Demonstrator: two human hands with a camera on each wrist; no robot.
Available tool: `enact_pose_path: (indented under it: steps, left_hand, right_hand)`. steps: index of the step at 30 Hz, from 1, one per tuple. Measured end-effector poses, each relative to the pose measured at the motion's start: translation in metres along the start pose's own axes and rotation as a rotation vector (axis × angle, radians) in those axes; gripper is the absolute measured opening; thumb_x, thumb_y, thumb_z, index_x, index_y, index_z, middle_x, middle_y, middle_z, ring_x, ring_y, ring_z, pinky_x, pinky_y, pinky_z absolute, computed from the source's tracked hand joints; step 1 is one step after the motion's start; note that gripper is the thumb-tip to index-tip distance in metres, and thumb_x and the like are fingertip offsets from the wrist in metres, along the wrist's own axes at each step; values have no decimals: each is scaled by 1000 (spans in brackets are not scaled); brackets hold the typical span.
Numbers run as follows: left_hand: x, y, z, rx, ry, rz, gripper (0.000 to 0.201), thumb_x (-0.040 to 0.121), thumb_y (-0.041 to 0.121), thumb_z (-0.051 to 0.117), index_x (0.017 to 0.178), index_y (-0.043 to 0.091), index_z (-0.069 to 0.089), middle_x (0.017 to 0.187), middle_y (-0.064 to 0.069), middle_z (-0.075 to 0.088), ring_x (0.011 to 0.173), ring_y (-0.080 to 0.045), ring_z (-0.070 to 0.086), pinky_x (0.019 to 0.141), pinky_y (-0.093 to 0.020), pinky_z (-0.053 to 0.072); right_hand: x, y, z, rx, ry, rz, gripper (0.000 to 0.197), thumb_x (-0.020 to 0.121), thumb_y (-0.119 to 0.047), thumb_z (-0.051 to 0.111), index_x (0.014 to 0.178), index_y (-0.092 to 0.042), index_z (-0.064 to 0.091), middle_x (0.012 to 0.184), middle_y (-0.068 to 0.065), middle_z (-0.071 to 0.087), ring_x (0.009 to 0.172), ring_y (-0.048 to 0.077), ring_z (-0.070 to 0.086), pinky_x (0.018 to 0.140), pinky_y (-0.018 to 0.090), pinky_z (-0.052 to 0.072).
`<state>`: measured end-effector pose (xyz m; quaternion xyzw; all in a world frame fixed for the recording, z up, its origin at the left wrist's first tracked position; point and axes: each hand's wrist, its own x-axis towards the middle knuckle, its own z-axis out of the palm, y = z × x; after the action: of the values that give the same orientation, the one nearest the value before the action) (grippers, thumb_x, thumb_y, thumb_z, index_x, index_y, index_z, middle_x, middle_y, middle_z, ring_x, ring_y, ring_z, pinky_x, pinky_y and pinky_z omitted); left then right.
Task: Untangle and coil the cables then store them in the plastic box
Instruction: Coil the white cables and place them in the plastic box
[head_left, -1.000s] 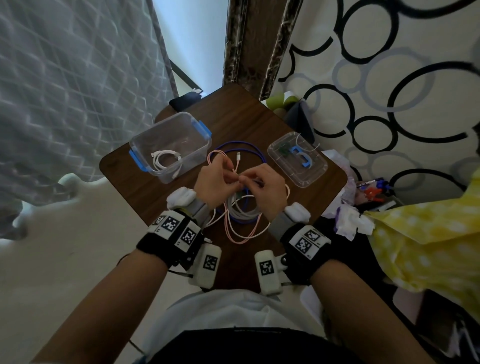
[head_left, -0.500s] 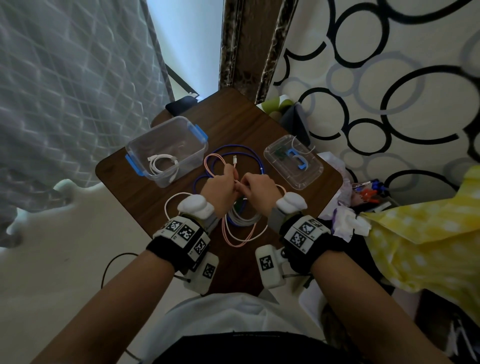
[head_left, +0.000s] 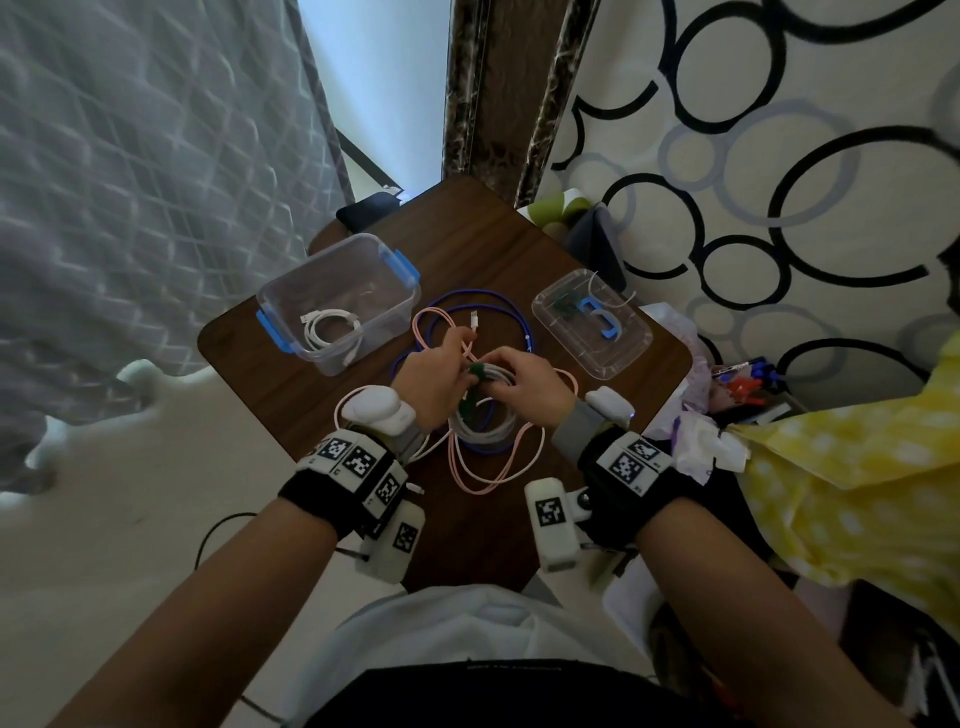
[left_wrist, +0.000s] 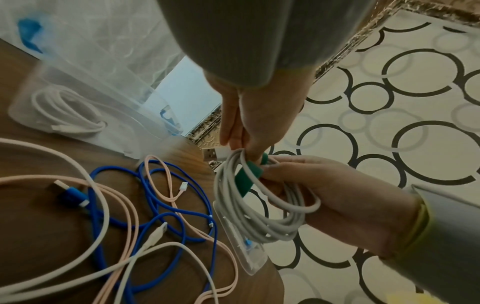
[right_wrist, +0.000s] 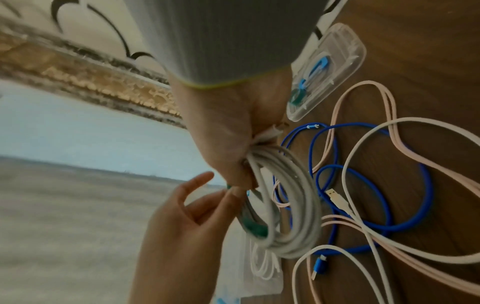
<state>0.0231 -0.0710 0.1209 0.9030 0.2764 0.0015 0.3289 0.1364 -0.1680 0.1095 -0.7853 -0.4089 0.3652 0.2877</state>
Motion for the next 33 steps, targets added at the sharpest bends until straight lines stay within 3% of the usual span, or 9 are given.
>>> enact_pose_path:
  steps: [2,8,13,17,20,23,28,31,33]
  left_hand:
    - [-1,2,-2,-22,21,16,43,90,17,55,129,11,37,109,-7,66,99,-21,63,85,-33,49]
    - [-1,1,-12,-55,49,40,45,89,15,57,129,10,37,108,-5,66,97,-19,64,84,-29,49]
    - [-1,-7,-9,66,9,-13,43,92,17,51,131,11,34,108,-9,65,94,-23,63,76,-28,44]
    - [-1,-14,-9,107,36,-20,41,93,20,50,129,10,34,106,-13,64,91,-25,63,79,-36,51]
    - [-3,-15,-10,128,93,46,35,94,20,48,126,10,42,111,-10,62,98,-22,60,82,-29,45]
    - [-7,-18,-9,197,39,164,33,94,22,48,125,12,50,117,-7,62,104,-20,59,83,-24,40]
    - [-7,-20,-10,254,1,155,33,93,28,48,122,12,51,114,-7,63,97,-23,61,78,-28,42]
    - [-9,-23,-9,262,66,158,32,92,29,49,118,11,53,110,-8,64,93,-25,61,73,-29,41]
    - [-12,-27,-6,268,106,164,32,92,30,49,117,11,54,108,-8,64,93,-24,61,70,-26,37]
  right_hand:
    - [0,-3,2,-87,64,-35,25,86,-11,61,111,-8,59,107,7,64,93,12,59,77,16,46]
    - [2,-13,4,-232,185,-103,9,88,-11,57,95,-9,60,91,8,65,79,14,57,75,30,49]
    - [13,-34,13,-496,57,63,11,91,-17,53,96,-8,57,95,9,61,84,21,58,77,34,50]
    - [18,-40,3,-406,-77,29,17,89,-14,54,96,-2,63,96,15,64,84,25,58,73,35,46]
    - [16,-37,-4,-324,-97,-10,18,88,-11,54,95,2,64,94,20,65,86,29,60,79,41,47]
    - [11,-31,-2,-315,-129,12,20,90,-13,52,98,1,64,95,18,65,87,28,60,80,39,47]
    - [7,-33,2,-322,-117,-10,18,91,-13,51,95,-1,63,83,10,58,79,21,54,73,34,43]
    - [10,-39,6,-344,-138,1,22,90,-14,51,97,3,63,90,18,63,82,28,58,80,40,47]
    - [10,-40,9,-325,-158,24,21,90,-14,51,96,2,63,90,17,62,82,25,57,82,40,48]
